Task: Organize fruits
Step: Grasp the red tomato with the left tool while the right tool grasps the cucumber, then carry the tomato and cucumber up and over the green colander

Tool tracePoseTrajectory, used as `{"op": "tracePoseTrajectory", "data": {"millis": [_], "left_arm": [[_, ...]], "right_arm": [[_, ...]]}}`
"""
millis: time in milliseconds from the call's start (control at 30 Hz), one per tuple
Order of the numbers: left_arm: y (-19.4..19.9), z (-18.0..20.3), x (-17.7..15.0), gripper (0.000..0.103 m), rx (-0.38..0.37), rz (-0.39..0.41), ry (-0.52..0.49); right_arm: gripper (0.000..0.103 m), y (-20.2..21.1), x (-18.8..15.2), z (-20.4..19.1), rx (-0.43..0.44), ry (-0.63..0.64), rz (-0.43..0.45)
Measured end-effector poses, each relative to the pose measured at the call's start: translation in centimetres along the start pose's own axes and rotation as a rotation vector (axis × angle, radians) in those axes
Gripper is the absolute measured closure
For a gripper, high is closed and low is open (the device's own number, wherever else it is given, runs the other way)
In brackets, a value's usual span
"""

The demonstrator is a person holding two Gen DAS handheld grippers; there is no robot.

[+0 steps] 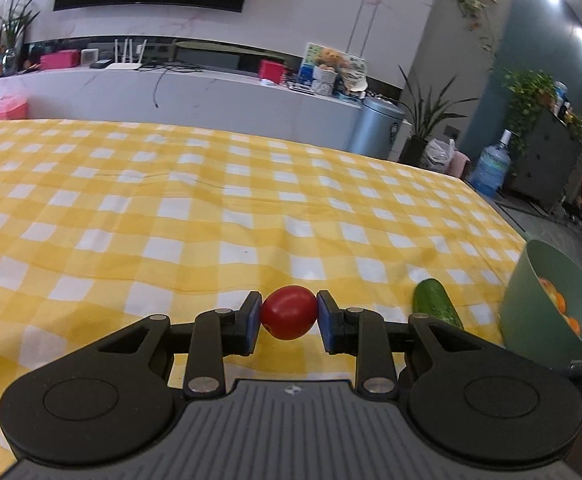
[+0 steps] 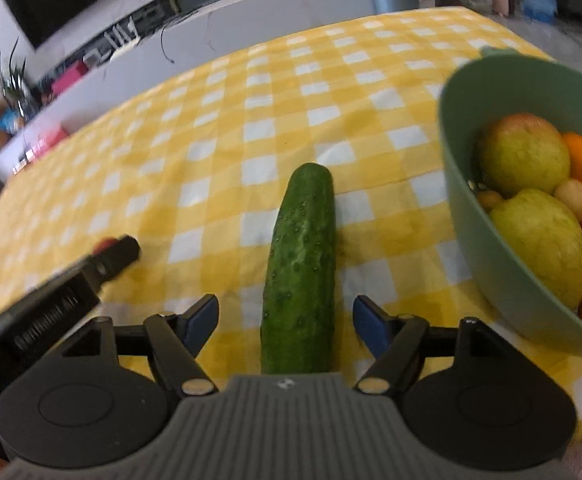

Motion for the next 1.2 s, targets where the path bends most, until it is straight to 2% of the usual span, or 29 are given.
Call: {"op": "tracePoseTrajectory", "data": {"millis": [167, 433, 500, 600, 633, 900, 1200], "left_arm": [[0.1, -0.4, 0.0, 0.070, -0.003, -0.004, 0.026], [0.1, -0.4, -0.2, 0.070, 0.001, -0.009, 0.031], [0.1, -0.4, -0.2, 0.070, 0.005, -0.011, 0.032], [0.0, -0.6, -0.2, 0.070, 0.007, -0.014, 0.041], [0.0, -0.7, -0.2, 0.070, 0.006, -0.014, 0.045], [0.1, -0.7, -0.2, 0.070, 0.016, -0.011, 0.053], [0.2, -0.6, -0.2, 0.070, 0.006, -0.013, 0.052]], "right_arm": [[0.032, -0.8, 0.0, -1.2, -0.080, 0.102, 0.007], [0.034, -1.4, -0.2, -1.9, -0.175, 0.184, 0.020], [0.038, -1.3, -0.2, -1.9, -0.184, 0.196, 0.025], [0.055, -0.9, -0.3, -1.8, -0.191, 0.187, 0.039], [0.065, -0.8, -0.2, -1.6, -0.195, 0.180, 0.045], [0.067, -0.2, 0.1, -0.8, -0.146, 0.111, 0.063], [0.068, 1.5, 0.7, 0.0, -0.036, 0.013, 0.123]]}}
Point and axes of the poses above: each gripper's, at about its wrist camera, not at the fingertips, and y roughly against the way its jaws point, z to its right, x to its top, the point moved 5 cm from there along -y, roughly the way its jaws point, and after that the axes turned 9 degrees about -z, right-handed, at the moved point
